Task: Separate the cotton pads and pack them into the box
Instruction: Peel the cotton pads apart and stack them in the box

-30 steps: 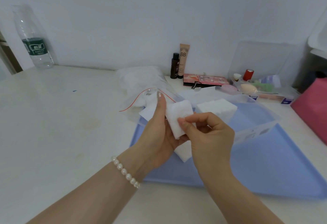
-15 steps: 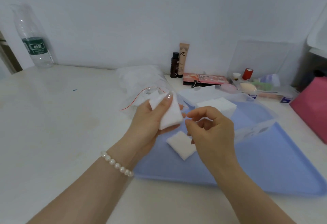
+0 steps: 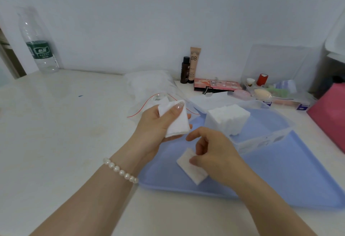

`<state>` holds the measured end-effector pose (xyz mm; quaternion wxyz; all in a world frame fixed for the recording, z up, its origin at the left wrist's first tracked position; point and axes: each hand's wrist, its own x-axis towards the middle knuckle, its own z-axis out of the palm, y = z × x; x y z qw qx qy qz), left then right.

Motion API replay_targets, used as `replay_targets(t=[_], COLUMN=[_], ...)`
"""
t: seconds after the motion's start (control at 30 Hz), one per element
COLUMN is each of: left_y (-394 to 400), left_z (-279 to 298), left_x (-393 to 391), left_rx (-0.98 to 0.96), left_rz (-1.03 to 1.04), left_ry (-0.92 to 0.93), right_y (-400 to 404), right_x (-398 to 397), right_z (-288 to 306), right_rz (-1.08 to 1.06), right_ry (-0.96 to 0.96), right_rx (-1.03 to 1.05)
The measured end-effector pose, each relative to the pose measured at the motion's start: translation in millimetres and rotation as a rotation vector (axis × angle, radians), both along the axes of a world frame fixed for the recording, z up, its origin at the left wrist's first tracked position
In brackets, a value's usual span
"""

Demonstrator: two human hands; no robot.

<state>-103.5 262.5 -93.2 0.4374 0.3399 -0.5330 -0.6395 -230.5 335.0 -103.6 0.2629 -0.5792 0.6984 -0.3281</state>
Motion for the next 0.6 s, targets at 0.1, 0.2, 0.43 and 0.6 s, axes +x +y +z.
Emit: replay_targets(t=[0.1,0.2,0.43,0.6], left_y=[-1.5,0.1,10.7,13.5], left_z=[-0.7,-2.8,-9.3,-8.8], left_x=[1.0,0.0,-14.6,-16.7], left_rx=[0.015,0.04,0.123,0.205], left_rz=[0.001,-0.02,-0.199,-0.197], left_ry=[-0.004,0.008,0.036,0.022], right_y=[2.1,6.9,4.6,5.5], right_x=[-2.5,-4.5,11.5,12.4], right_z=[13.5,27.1,20.0,19.7], right_rz=[0.017,0.179,-0.142,-0.27], right_ry=[-0.316,-0.807,-0.797,-0.716], right_rx=[-0.108,-0.21,-0.45,-0.551])
